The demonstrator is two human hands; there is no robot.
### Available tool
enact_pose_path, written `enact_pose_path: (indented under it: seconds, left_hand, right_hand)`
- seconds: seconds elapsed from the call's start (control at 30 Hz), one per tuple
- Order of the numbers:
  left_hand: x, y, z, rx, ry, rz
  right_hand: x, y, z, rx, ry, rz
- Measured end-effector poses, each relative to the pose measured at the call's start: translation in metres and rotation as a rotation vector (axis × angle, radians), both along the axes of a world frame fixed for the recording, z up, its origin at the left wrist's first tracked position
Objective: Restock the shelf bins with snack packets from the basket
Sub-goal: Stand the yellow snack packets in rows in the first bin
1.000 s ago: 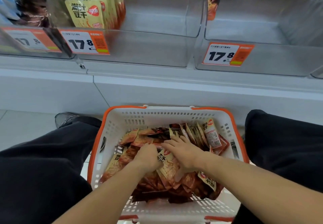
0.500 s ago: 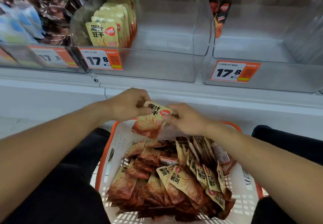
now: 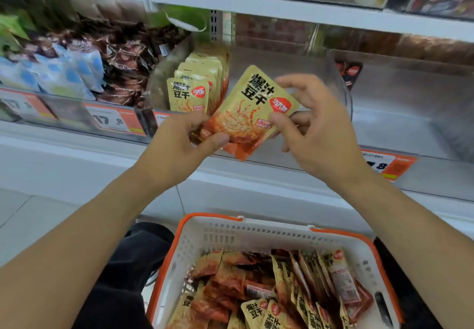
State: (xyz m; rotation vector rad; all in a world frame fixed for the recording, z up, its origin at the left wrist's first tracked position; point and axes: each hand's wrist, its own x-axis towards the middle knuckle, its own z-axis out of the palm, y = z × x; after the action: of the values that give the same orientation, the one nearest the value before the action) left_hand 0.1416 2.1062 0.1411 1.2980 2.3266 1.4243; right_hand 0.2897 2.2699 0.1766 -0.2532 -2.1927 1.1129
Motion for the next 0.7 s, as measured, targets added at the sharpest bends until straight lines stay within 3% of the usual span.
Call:
enact_pose_path:
  seconds: [0.1,0.23,0.47,0.7]
  left_hand:
    - [-0.017,-0.006,-0.002,0.096,0.171,0.219]
    - [-0.051,-0.013,-0.015,0.008,0.358,0.462]
    - [-0.053,-0.008,-0.032,0.05,0.424,0.519]
    - [-0.054,0.0,-0.031,0.068,0.391,0.551]
  right_hand:
    - [-0.015,-0.005,0.007,0.171,0.211,-0.104]
    - [-0.047,-0.006,0.001,0.248,0.317,-0.143]
    - [-0.116,0.0,-0.032,0.395,0.04,-0.079]
    - [-0.153,0.001,-0.014,0.486,-0.255,0.011]
